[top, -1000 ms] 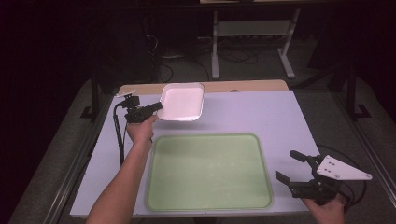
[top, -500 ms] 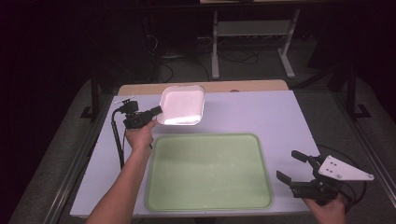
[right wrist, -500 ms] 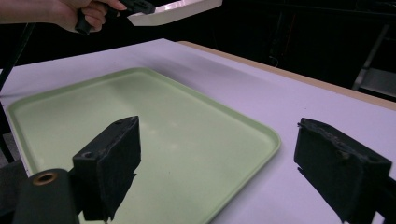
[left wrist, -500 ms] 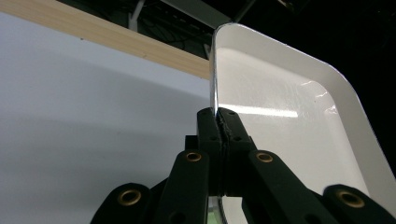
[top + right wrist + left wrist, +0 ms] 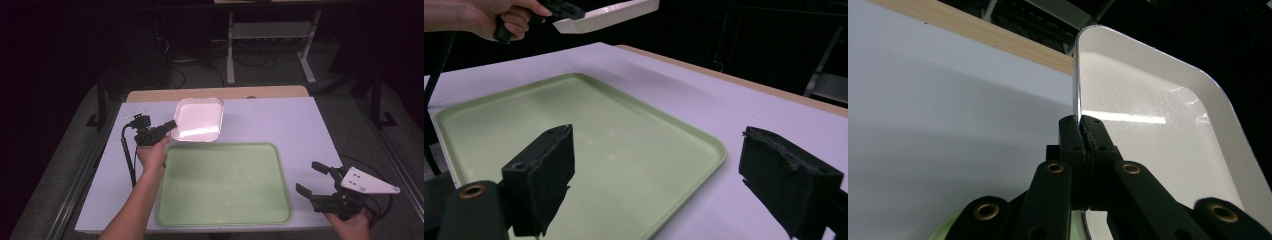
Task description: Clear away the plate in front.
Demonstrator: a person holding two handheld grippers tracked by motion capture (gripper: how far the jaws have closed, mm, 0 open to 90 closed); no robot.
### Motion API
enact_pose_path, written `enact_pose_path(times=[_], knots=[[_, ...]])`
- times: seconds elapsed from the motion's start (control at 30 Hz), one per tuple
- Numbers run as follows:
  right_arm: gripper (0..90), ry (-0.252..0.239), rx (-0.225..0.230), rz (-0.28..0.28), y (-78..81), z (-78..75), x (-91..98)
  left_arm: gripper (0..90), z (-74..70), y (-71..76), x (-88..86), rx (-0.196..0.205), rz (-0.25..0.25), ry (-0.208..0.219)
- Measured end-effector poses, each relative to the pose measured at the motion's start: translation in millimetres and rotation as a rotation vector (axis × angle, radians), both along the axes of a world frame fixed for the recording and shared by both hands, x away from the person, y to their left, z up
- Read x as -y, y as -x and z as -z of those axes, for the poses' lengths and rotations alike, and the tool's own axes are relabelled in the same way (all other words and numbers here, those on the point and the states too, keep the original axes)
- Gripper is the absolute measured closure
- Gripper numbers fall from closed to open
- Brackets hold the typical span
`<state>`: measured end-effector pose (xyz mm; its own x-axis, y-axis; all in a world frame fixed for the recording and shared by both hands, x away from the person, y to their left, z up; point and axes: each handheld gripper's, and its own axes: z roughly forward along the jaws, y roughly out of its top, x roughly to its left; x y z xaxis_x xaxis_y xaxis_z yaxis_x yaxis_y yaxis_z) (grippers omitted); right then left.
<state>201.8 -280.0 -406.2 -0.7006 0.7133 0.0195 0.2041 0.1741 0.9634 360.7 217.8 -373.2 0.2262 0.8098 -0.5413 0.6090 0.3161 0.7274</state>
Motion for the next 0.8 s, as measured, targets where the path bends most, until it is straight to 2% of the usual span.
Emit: enact_pose_path(times=[0.33,0.8], knots=[[13.6,0.006,0.008,-0.005,5.5,-1.1,-1.2,88.8,1.5,17.4,4.4,0.016,0.003,-0.01],[13.6,0.012,0.016,-0.005,13.2,-1.9,-2.4,88.8,14.1,44.7,3.6,0.007,-0.007,-0.009]])
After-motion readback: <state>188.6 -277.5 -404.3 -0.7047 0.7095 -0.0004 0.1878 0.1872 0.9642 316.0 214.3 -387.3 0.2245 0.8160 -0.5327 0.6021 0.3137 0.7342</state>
